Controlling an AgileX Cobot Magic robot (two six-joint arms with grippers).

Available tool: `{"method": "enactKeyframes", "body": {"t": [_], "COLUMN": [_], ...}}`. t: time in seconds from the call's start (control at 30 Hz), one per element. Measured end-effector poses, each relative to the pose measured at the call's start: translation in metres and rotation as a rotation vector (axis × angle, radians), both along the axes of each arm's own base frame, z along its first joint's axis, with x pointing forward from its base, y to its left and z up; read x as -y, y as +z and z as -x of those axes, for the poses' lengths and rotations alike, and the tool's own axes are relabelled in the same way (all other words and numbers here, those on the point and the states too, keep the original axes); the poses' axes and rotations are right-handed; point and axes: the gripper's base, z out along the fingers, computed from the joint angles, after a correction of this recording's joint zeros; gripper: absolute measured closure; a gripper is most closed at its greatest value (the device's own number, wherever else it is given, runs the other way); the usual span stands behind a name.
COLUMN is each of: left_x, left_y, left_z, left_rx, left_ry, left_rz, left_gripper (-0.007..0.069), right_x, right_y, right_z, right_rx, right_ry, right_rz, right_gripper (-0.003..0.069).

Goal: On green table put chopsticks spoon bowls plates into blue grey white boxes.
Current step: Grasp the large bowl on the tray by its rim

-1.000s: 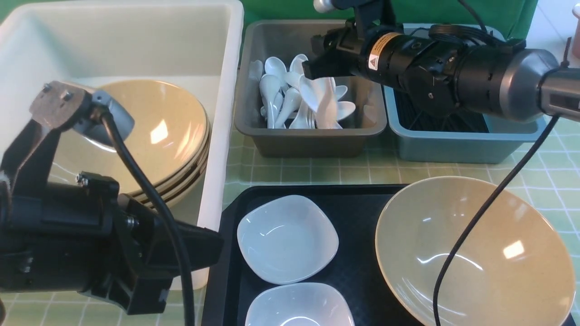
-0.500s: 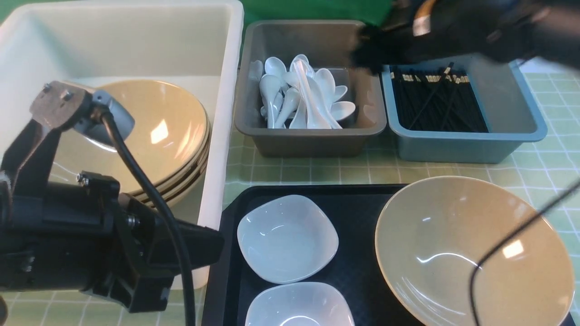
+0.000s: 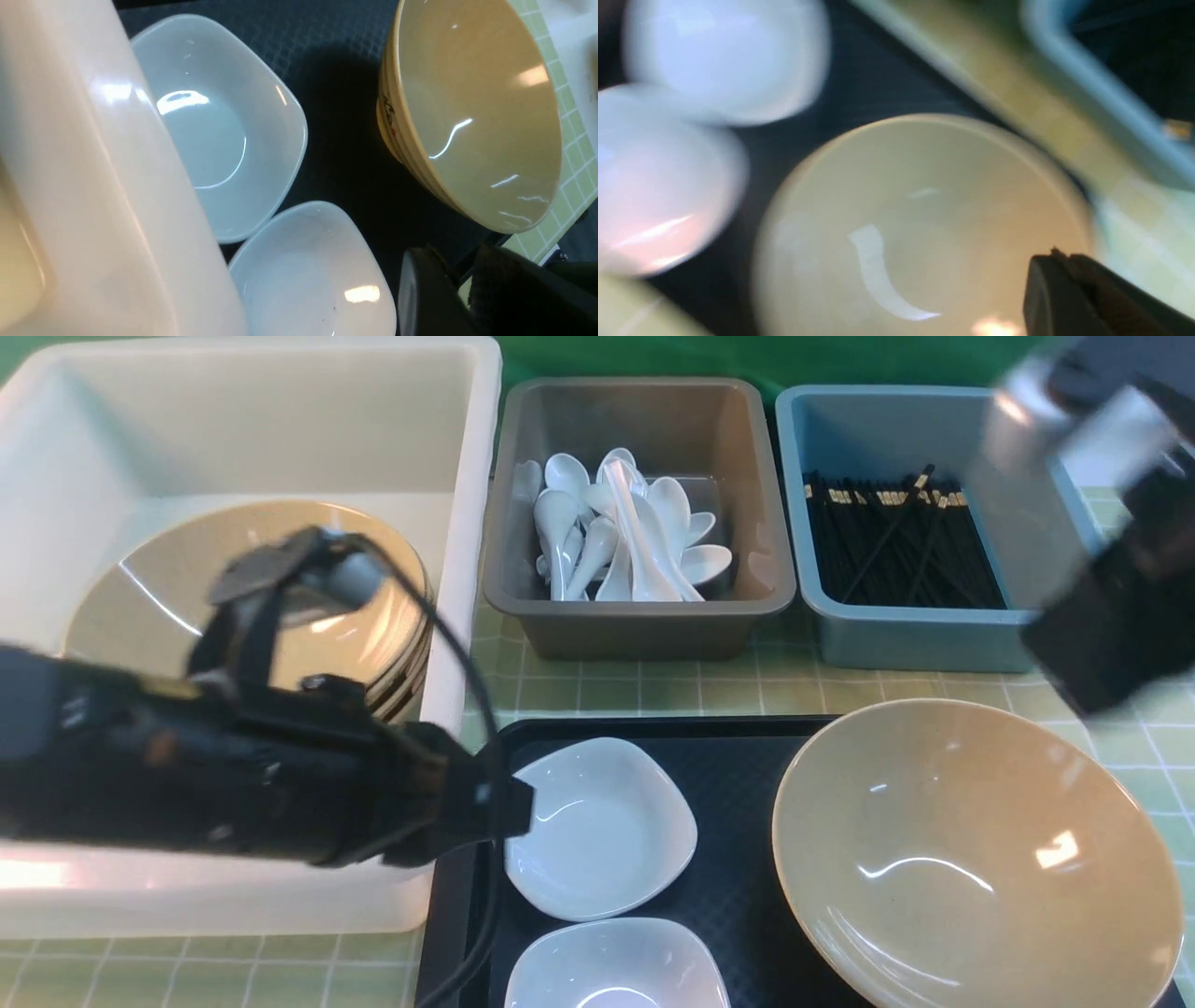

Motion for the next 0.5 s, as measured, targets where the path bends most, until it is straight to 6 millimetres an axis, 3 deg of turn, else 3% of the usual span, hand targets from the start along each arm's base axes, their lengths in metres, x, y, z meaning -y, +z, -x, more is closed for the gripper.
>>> {"method": "enactKeyframes", "body": {"t": [0.13, 0.23, 0.27, 0.4, 0.5], "left_x": [0.012, 0.038, 0.038, 0.082, 0.107], "left_y": [0.000, -0.001, -0.003, -0.021, -0.034], "left_z": [-0.017, -0.032, -0.033, -0.052, -0.072], "left_rx": [-0.009, -0.014, -0.020, -0.045, -0.070], "left_ry": [-0.034, -0.109, -0.109, -0.226, -0.266], "left_rz": [-0.010, -0.021, -0.024, -0.059, -0.075], "left_gripper": [0.0405, 0.0251, 0.0242, 0.0082, 0.0027], "right_x": [0.004, 0.010, 0.010, 0.014, 0.015], "right_y": [-0.005, -0.017, -0.017, -0.029, -0.029], "right_z": [0.032, 0.054, 0.054, 0.065, 0.068], "right_rx": [-0.029, -0.056, -0.056, -0.077, -0.080], "right_ry": [0.069, 0.092, 0.092, 0.091, 0.091], "right_rz": [-0.095, -0.133, -0.135, -0.134, -0.146], "right_gripper": [0.0635, 0.0635, 0.0635, 0.0635, 0.0635]}}
